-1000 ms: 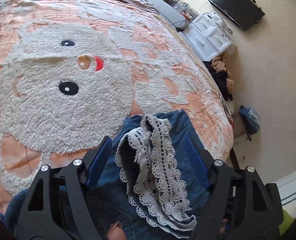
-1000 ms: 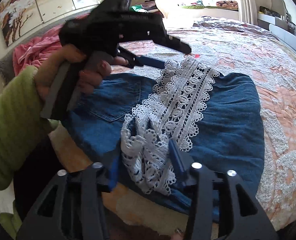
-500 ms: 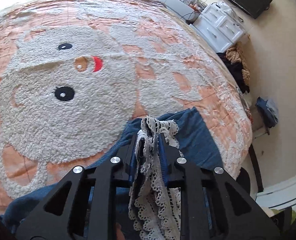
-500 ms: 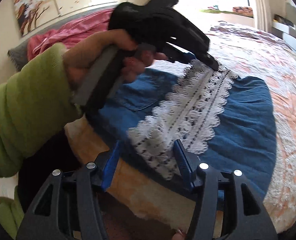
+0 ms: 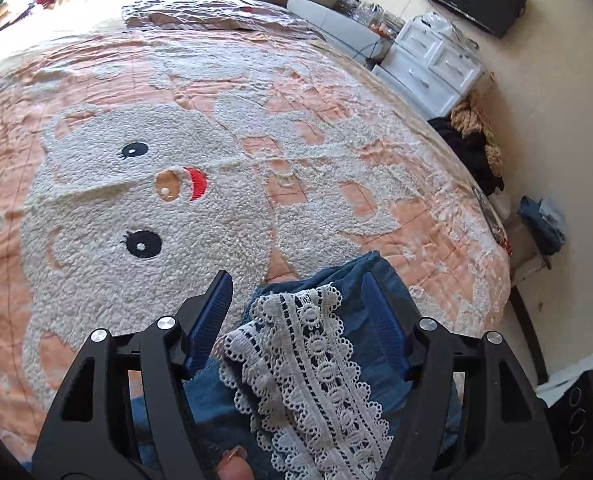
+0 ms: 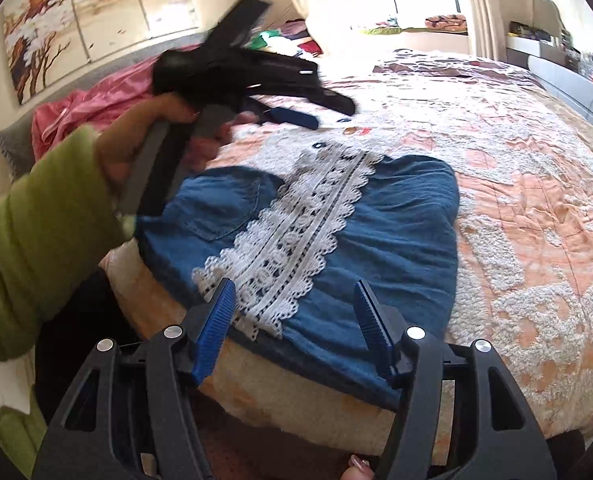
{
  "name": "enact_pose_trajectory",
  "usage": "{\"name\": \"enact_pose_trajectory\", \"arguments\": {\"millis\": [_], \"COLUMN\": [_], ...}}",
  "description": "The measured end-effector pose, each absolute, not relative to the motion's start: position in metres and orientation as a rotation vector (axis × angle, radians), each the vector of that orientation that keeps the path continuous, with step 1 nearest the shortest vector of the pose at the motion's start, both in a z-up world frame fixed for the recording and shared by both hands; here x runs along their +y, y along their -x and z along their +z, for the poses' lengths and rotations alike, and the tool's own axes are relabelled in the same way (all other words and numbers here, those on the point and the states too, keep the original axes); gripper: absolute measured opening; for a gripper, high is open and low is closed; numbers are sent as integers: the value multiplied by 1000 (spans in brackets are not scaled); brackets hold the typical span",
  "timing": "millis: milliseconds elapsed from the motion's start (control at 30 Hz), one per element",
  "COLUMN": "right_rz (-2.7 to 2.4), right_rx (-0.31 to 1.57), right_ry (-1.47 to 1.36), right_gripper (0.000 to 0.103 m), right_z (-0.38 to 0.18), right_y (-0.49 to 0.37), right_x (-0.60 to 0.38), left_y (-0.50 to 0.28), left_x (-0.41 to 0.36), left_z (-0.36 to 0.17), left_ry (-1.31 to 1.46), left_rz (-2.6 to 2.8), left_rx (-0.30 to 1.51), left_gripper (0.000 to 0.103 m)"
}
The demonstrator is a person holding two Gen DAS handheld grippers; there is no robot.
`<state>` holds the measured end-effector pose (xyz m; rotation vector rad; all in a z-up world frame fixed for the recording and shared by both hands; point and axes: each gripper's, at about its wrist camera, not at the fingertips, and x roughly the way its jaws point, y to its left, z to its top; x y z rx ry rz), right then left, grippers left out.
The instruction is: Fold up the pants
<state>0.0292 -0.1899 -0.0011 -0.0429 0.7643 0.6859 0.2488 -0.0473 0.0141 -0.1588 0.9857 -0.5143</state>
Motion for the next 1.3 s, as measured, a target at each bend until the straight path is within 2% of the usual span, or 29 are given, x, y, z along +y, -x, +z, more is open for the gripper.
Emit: {"name": "enact_pose_trajectory", "arguments": {"millis": [67,133,200,233,267,367,533,833,1100,1200,1300], "right_rz": [730,753,768,771,769,786,840,848,864,861,862], "right_rx": [768,767,773,788,818,871,809,819,808,819,844], "right_ry": [97,170,217,241,267,231,180,174,127,135,155], "right_gripper": [60,60,56,37,12,10,10,10,10,12,16], "right_z": [-3,-3,-6,-9,-15,-22,-7,-14,-21,-25,-32], "right_y": [-23,-20,-21,-25,-31,-37,-31,-28,-31,-31,-33], "right_x": [-180,-168,-155,-148,-142,-133,-139,-134,-134,-132,-128], "left_y": [-254,-257,-256,-254,-253,-246,-235,-237,-224,-228,-236], "left_x": [-59,-68,-69,-67,-65,-56,-45,-40,-21,-13,-22], "left_z": [6,-4,-10,-11,-12,-8,3,-7,17,10,-16], "left_ry": [118,74,39,36,43,62,40,101,143,179,82], "left_rz": [-513,-508,-487,-486,-490,-499,-483,-462,-435,-405,-304], "left_rx": [1013,1046,1066,1072,1078,1079,1051,1066,1000,1002,1070], "left_gripper": [59,46,22,16,12,1,1,2,1,2,4]}}
